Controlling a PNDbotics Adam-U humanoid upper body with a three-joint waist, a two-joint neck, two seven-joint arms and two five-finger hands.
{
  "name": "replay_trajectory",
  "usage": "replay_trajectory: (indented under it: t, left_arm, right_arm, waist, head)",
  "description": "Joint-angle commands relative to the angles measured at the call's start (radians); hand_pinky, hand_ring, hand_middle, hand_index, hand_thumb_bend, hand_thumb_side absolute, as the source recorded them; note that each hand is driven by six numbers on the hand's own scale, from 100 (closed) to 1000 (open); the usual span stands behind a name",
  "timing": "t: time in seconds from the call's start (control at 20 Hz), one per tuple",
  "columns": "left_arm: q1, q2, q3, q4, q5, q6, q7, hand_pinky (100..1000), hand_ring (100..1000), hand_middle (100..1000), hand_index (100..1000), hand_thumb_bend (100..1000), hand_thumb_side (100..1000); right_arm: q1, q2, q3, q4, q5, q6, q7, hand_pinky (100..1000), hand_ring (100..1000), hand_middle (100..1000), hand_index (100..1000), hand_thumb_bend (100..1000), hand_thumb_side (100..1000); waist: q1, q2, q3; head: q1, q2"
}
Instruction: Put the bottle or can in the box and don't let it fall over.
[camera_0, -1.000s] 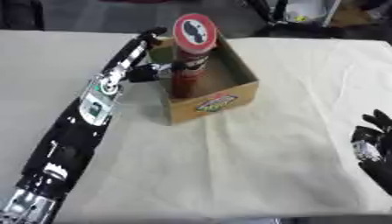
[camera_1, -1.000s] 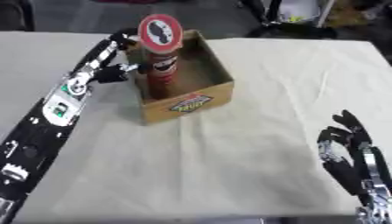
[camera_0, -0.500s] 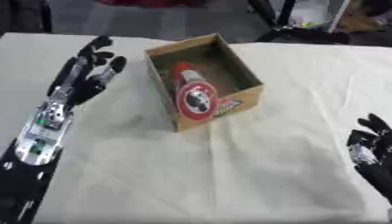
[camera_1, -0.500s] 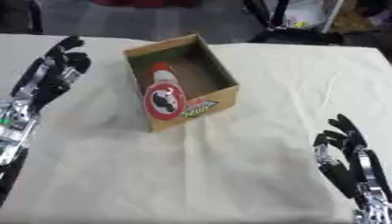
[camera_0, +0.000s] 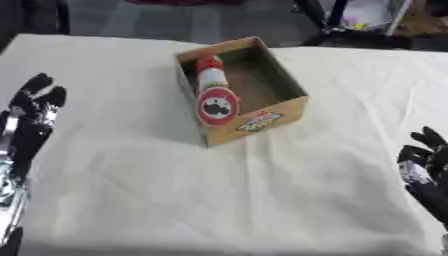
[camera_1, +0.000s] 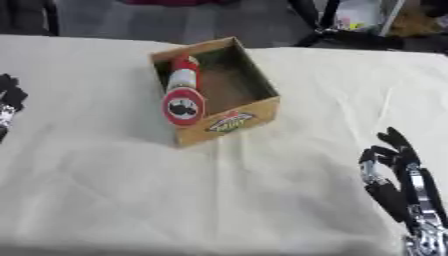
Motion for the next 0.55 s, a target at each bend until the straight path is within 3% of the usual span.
replay_trajectory:
  t: [0.05, 0.25, 0.55]
  left_arm:
    - [-0.002, -0.008, 0.021, -0.026, -0.015, 0.009, 0.011, 912, 852, 890, 964, 452, 765]
    - [-0.005, -0.030, 0.037, -0.016, -0.044, 0.012, 0.018, 913, 853, 891, 959, 447, 765]
    - [-0.015, -0.058, 0.051, 0.000, -0.102, -0.023, -0.019, 916, 856, 895, 961, 440, 760]
  right_arm:
    - [-0.003, -0.017, -0.009, -0.009, 0.002, -0.001, -0.004, 864, 843, 894, 1000, 100, 494]
    - [-0.003, -0.015, -0.008, -0.008, -0.002, -0.001, -0.003, 864, 843, 895, 1000, 100, 497]
    - [-0.006, -0.014, -0.008, -0.010, -0.008, -0.004, -0.002, 864, 843, 896, 1000, 100, 497]
  waist:
    - [0.009, -0.023, 0.002]
    - [0.009, -0.029, 0.005]
    - [0.007, -0.025, 0.003]
  head:
    - [0.004, 0.001]
    - [0.017, 0.021]
    - [0.028, 0.024]
